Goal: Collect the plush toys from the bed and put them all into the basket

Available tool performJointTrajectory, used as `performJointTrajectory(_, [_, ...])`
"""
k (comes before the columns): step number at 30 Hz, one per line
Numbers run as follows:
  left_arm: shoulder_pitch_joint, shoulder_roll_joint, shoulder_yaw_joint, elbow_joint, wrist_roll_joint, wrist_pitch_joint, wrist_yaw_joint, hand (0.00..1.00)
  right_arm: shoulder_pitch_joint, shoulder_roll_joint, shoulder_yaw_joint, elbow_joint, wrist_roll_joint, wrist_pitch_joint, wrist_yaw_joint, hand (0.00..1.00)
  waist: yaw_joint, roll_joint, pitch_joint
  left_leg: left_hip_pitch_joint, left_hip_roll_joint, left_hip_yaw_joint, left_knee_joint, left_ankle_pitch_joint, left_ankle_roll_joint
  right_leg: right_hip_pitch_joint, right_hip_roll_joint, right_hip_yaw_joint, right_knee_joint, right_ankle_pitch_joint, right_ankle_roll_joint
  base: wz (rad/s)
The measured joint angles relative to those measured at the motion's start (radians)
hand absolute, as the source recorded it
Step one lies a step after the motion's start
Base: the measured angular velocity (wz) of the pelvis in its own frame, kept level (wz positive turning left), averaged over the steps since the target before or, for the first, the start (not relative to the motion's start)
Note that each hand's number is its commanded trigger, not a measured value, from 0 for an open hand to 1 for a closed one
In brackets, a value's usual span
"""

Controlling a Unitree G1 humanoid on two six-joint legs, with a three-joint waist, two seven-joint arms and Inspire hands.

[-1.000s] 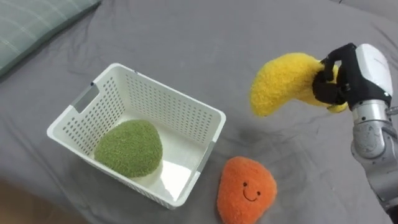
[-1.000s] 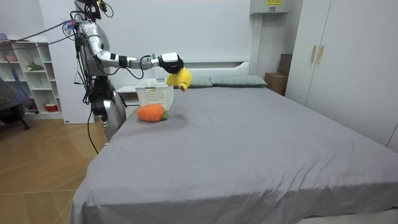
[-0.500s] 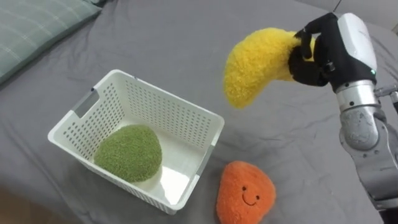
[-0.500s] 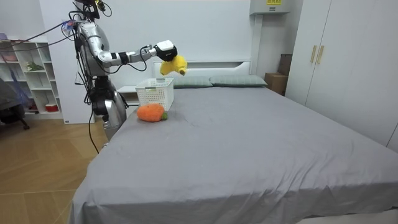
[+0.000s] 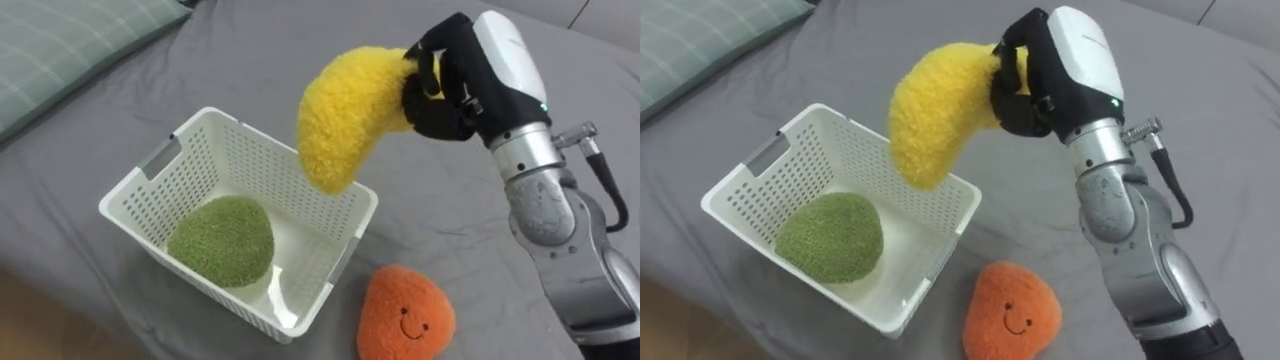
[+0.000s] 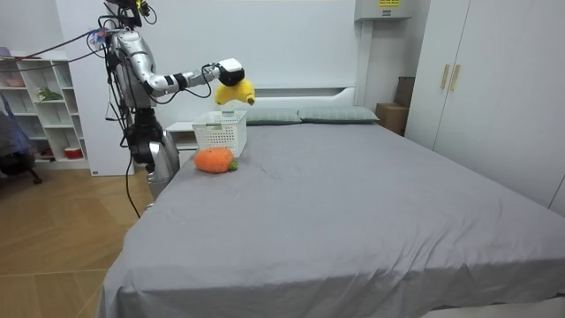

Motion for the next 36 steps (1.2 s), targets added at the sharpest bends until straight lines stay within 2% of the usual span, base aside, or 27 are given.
performJointTrajectory(5, [0.000, 0.000, -0.002, 0.012, 0.019, 0.017, 0.010, 0.00, 0.000, 0.027, 0.057, -0.013, 0.000, 0.023, 0.061, 1.00, 0.041, -0.005, 0.0022, 0.007, -0.001, -0.003, 0.000, -0.001, 0.000, 0.008, 0.000, -0.001, 0.000, 0.000, 0.000, 0.00])
performJointTrajectory(7, [-0.005, -0.001, -0.001, 0.026, 0.037, 0.023, 0.010, 0.00, 0.000, 0.044, 0.075, -0.013, 0.000, 0.033, 0.079, 1.00, 0.052, 0.000, 0.0056, 0.008, -0.001, -0.005, 0.001, -0.001, 0.000, 0.009, 0.000, 0.000, 0.000, 0.001, 0.001, 0.02])
performJointTrajectory(10, [-0.004, -0.003, -0.001, 0.035, 0.064, 0.039, 0.006, 0.00, -0.001, 0.082, 0.102, -0.015, -0.004, 0.048, 0.106, 1.00, 0.072, 0.000, 0.0055, 0.006, -0.002, -0.008, 0.002, -0.001, 0.000, 0.009, 0.001, 0.004, -0.001, 0.001, 0.001, 0.03])
performJointTrajectory(13, [-0.004, -0.022, 0.000, 0.038, 0.088, 0.054, 0.006, 0.00, -0.001, 0.125, 0.139, -0.014, -0.039, 0.050, 0.148, 1.00, 0.084, 0.003, 0.0073, 0.002, -0.004, -0.016, 0.001, -0.001, 0.000, 0.008, 0.001, 0.004, -0.001, 0.001, 0.001, 0.07])
performJointTrajectory(16, [-0.008, -0.046, 0.013, 0.035, 0.118, 0.055, 0.005, 0.00, 0.000, 0.140, 0.164, -0.011, -0.085, 0.050, 0.184, 1.00, 0.105, 0.003, 0.0074, -0.006, -0.005, -0.024, 0.004, -0.001, 0.000, 0.006, 0.001, -0.001, -0.005, 0.001, 0.001, 0.08])
performJointTrajectory(22, [-0.007, -0.049, 0.013, 0.026, 0.126, 0.056, 0.001, 0.00, 0.000, 0.153, 0.197, 0.054, -0.093, 0.051, 0.196, 1.00, 0.127, 0.002, 0.0073, -0.006, -0.007, -0.036, 0.005, 0.000, -0.001, 0.014, 0.001, -0.021, -0.018, 0.002, 0.002, 0.08])
performJointTrajectory(23, [-0.007, -0.049, 0.013, 0.026, 0.126, 0.056, 0.003, 0.00, 0.000, 0.156, 0.198, 0.080, -0.093, 0.053, 0.196, 0.85, 0.129, 0.002, 0.0083, -0.006, -0.008, -0.041, 0.005, 0.000, -0.001, 0.017, 0.000, -0.027, -0.018, 0.002, 0.002, 0.12])
performJointTrajectory(24, [-0.007, -0.049, 0.013, 0.027, 0.126, 0.056, 0.006, 0.00, 0.000, 0.158, 0.198, 0.109, -0.095, 0.055, 0.195, 0.57, 0.130, 0.001, 0.0093, -0.006, -0.009, -0.046, 0.006, 0.000, -0.001, 0.019, 0.000, -0.029, -0.018, 0.002, 0.002, 0.13])
performJointTrajectory(25, [-0.008, -0.049, 0.013, 0.027, 0.126, 0.056, 0.009, 0.00, 0.000, 0.161, 0.198, 0.133, -0.095, 0.059, 0.195, 0.43, 0.132, -0.003, 0.0120, -0.006, -0.010, -0.050, 0.006, -0.001, -0.001, 0.020, 0.000, -0.031, -0.019, 0.002, 0.002, 0.09])
performJointTrajectory(26, [-0.008, -0.049, 0.013, 0.027, 0.126, 0.056, 0.011, 0.00, 0.000, 0.163, 0.198, 0.143, -0.095, 0.060, 0.195, 0.09, 0.132, -0.005, 0.0147, -0.006, -0.010, -0.052, 0.006, 0.000, -0.001, 0.021, 0.000, -0.032, -0.019, 0.002, 0.002, 0.06])
performJointTrajectory(27, [-0.009, -0.050, 0.013, 0.028, 0.126, 0.056, 0.011, 0.00, 0.000, 0.165, 0.198, 0.156, -0.095, 0.063, 0.196, 0.00, 0.132, -0.008, 0.0181, -0.006, -0.010, -0.054, 0.006, 0.000, -0.001, 0.021, 0.000, -0.033, -0.019, 0.002, 0.002, 0.03])
performJointTrajectory(36, [-0.006, -0.052, 0.013, 0.028, 0.126, 0.057, 0.011, 0.00, 0.000, 0.166, 0.198, 0.166, -0.098, 0.065, 0.194, 0.00, 0.133, -0.012, 0.0168, -0.009, -0.012, -0.060, 0.009, -0.001, -0.001, 0.021, -0.001, -0.041, -0.019, 0.002, 0.003, 0.01])
